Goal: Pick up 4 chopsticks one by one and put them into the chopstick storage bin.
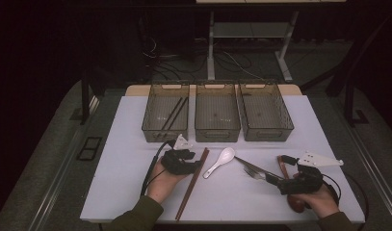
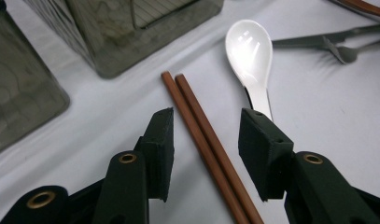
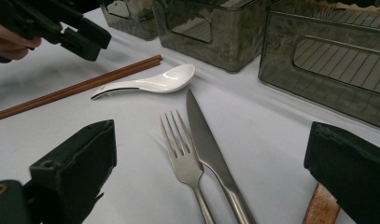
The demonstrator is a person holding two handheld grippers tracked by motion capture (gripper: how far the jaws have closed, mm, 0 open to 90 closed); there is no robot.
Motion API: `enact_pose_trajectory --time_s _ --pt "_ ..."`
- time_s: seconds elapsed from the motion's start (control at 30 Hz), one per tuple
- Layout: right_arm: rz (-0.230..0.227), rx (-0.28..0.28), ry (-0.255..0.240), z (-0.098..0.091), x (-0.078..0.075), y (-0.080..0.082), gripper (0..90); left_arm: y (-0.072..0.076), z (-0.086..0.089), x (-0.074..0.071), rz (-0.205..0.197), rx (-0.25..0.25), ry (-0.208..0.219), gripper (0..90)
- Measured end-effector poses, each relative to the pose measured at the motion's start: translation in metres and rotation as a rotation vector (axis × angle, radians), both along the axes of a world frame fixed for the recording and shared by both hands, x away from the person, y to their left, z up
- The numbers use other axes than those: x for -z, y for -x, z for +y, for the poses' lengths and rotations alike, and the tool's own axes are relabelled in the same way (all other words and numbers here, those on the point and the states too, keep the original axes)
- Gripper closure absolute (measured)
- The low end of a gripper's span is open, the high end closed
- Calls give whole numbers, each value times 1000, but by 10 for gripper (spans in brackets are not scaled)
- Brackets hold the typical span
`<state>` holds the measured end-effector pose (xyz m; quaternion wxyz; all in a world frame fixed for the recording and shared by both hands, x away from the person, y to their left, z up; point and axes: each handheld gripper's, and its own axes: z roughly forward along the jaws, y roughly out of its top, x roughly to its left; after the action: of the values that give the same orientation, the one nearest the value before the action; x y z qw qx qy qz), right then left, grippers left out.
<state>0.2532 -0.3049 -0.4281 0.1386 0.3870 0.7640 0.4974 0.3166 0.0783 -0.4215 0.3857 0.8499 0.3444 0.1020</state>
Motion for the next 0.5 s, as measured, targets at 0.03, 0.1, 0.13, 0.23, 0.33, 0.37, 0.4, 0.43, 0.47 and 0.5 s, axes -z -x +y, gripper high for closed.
enact_pose_trajectory --time_s 0.03,0.1,0.13,0.23,0.33,0.37,0.4,0.43,0.47,0.5 --pt "1 0 0 0 0 0 27 -2 -2 1 1 -8 3 553" --pt "6 1 0 1 0 0 27 -9 -6 3 2 -9 0 560" --pt "6 1 1 1 0 -1 27 -13 -8 4 3 -14 0 563" --pt "5 3 0 0 0 -1 27 -21 -13 8 18 -24 1 576" --pt "7 6 -1 0 1 -1 27 -29 -19 10 25 -21 3 580" --pt "5 5 -1 -1 1 -1 27 -31 -21 11 26 -23 -5 580" --pt "2 4 1 -1 1 -1 27 -33 -23 12 28 -22 -3 580" --pt "4 5 -1 0 1 -1 27 -35 -25 14 33 -23 0 580" --pt "5 4 0 0 1 -1 27 -36 -27 15 34 -21 -10 582" --pt "5 3 0 0 1 -1 27 -38 -28 16 33 -19 -24 584"
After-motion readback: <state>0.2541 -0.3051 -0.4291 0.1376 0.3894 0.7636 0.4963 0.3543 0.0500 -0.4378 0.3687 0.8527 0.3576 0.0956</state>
